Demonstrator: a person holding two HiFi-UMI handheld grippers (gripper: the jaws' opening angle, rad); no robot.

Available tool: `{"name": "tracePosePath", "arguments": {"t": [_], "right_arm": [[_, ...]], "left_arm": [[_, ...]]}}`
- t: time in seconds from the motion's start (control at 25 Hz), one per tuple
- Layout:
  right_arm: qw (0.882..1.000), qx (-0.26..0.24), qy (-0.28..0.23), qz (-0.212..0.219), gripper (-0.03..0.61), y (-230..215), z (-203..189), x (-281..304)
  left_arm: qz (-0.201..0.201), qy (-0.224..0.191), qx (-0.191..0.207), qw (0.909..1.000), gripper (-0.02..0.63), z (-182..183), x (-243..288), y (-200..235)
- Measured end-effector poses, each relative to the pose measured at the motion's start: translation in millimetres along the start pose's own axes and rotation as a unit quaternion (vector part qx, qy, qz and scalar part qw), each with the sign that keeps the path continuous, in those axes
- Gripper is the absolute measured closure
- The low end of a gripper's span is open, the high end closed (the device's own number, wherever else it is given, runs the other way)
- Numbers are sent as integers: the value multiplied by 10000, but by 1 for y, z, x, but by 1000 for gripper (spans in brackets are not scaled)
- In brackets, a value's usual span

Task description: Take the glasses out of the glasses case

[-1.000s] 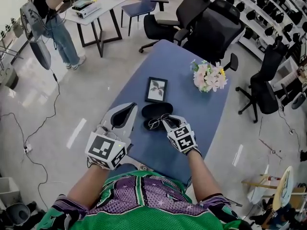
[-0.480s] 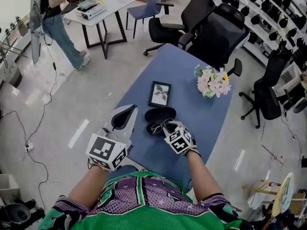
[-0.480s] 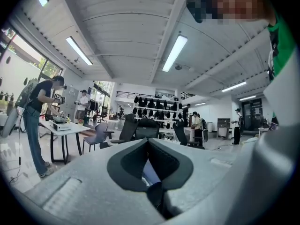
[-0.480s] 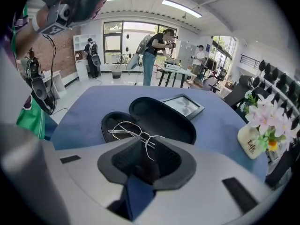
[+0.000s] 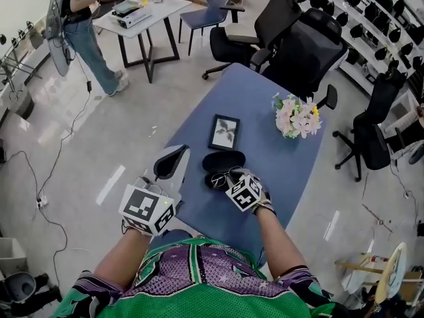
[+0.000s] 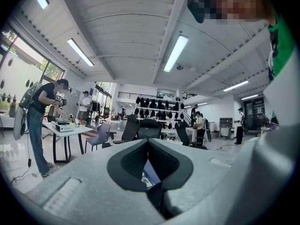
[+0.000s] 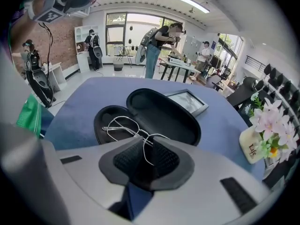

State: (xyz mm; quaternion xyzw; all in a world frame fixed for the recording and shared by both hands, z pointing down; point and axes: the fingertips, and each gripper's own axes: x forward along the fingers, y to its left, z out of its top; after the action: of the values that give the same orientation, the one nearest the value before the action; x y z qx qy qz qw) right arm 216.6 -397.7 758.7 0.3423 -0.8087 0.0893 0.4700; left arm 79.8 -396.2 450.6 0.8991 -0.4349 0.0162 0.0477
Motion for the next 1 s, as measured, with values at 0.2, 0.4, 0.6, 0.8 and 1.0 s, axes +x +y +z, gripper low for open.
{"name": "tracePosePath", "arguments": {"t": [0.2, 0.4, 0.6, 0.8, 1.0], "right_arm": [[9998, -189, -6, -3, 539, 1, -1, 0], [9997, -230, 15, 33, 555, 3, 0, -1], [9999, -126, -35, -73, 558, 1, -1, -2], [9997, -22, -37, -247, 559, -1, 1, -8], [9989, 99, -32, -452, 560, -3, 5, -17]], "left_arm": [[-4, -22, 11, 10000, 598, 1, 1, -1], [-13, 5, 2, 10000, 598, 1, -2, -1], [-53, -28, 9, 10000, 598, 5, -6, 1], [-86, -69, 3, 9999, 598, 12, -12, 10], [-210, -115, 30, 9997, 598, 20, -19, 12]]}}
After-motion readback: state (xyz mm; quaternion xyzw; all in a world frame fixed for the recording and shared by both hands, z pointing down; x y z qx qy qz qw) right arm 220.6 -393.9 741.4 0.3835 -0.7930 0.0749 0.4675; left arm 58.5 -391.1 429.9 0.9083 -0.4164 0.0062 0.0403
